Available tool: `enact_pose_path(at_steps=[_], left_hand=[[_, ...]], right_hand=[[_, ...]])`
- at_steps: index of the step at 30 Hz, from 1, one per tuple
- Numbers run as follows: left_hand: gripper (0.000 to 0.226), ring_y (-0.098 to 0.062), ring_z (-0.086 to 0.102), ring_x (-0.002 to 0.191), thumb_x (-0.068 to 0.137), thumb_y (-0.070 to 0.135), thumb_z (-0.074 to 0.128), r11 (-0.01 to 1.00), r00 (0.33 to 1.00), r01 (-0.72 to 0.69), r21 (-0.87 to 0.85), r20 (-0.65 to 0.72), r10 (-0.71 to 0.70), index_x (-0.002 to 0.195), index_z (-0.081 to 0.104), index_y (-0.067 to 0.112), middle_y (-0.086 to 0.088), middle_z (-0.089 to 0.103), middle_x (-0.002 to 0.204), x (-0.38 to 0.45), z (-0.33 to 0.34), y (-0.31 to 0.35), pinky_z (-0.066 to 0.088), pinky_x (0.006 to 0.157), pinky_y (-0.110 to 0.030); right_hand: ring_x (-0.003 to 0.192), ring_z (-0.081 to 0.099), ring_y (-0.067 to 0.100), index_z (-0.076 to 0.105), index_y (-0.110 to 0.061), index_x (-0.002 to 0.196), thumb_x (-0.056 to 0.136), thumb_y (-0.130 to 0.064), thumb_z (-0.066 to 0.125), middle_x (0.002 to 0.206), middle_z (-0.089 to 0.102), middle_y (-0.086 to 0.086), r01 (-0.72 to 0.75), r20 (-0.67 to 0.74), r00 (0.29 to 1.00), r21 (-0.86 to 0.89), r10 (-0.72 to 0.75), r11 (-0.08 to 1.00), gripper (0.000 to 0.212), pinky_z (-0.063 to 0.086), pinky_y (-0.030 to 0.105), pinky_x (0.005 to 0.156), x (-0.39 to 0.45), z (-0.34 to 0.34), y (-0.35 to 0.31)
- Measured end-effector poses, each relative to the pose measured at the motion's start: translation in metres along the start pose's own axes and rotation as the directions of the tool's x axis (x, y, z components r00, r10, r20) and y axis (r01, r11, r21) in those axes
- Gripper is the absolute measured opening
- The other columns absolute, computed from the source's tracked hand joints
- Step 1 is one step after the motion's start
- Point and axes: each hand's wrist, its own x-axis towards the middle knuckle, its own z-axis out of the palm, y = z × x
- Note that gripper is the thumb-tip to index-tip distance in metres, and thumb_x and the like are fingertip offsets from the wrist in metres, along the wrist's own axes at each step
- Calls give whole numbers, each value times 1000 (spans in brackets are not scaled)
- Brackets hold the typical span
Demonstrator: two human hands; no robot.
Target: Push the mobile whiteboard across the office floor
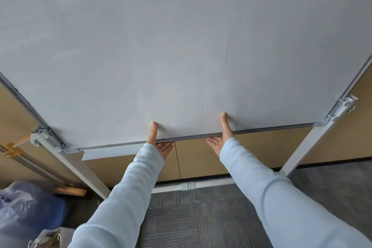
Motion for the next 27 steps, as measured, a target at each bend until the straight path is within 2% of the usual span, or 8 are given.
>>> enact_pose_path(at_steps=[4,11,15,17,19,22,24,27], left_hand=[[81,-33,57,114,69,61,68,999,1000,-5,-35,-13,5,122,39,7,-20,53,129,0,-5,3,40,102,-41],[78,-33,56,116,68,59,70,998,1000,12,-57,-2,-13,119,39,8,-20,52,130,-2,-7,5,36,107,-42],[90,-32,56,116,68,60,70,997,1000,5,-74,-12,-6,131,36,6,-20,52,129,-4,-5,2,35,108,-42],[87,-32,56,116,68,60,69,998,1000,3,-63,-15,-4,128,37,7,-19,53,124,-5,-5,2,35,108,-42],[80,-32,56,116,69,60,69,998,1000,4,-56,-13,-4,121,39,8,-18,54,119,-9,-4,3,36,108,-42],[78,-32,57,113,67,61,70,999,1000,2,-41,-20,-3,117,39,8,-18,55,114,-10,-3,2,37,107,-42],[80,-32,59,111,66,62,70,1000,1000,1,-25,-21,-1,117,40,7,-18,56,112,-11,-3,1,38,106,-42],[84,-31,60,109,65,63,70,1000,999,-11,-20,-37,10,120,41,6,-17,57,112,-10,-3,0,38,106,-42]], right_hand=[[133,41,36,23,-8,148,66,-66,70,147,33,26,1,-6,1000,-2,-1,1000,110,37,45,109,3,4,6],[129,45,38,25,-11,148,64,-68,70,146,35,26,8,-5,1000,-40,-8,999,111,40,46,107,5,1,9],[120,54,38,29,-11,146,68,-67,68,137,46,28,2,5,1000,-143,-1,990,104,43,46,104,4,-9,0],[115,58,38,31,-14,145,73,-66,65,130,53,28,-8,-20,1000,-196,4,981,95,46,46,100,3,-15,-2],[105,63,36,37,-14,142,79,-61,62,119,60,22,-12,-69,998,-348,-13,938,82,51,44,92,-3,-23,-5],[90,68,30,49,-7,130,88,-47,61,104,66,12,-8,-76,996,-640,-53,768,60,55,42,85,-19,-40,-8],[83,69,26,55,-3,122,89,-35,63,97,68,11,67,-25,993,-689,-116,722,46,56,40,79,-37,-49,-17],[74,66,26,59,1,110,91,-18,62,87,67,13,254,64,960,-607,-273,753,27,55,38,73,-70,-57,-41]])
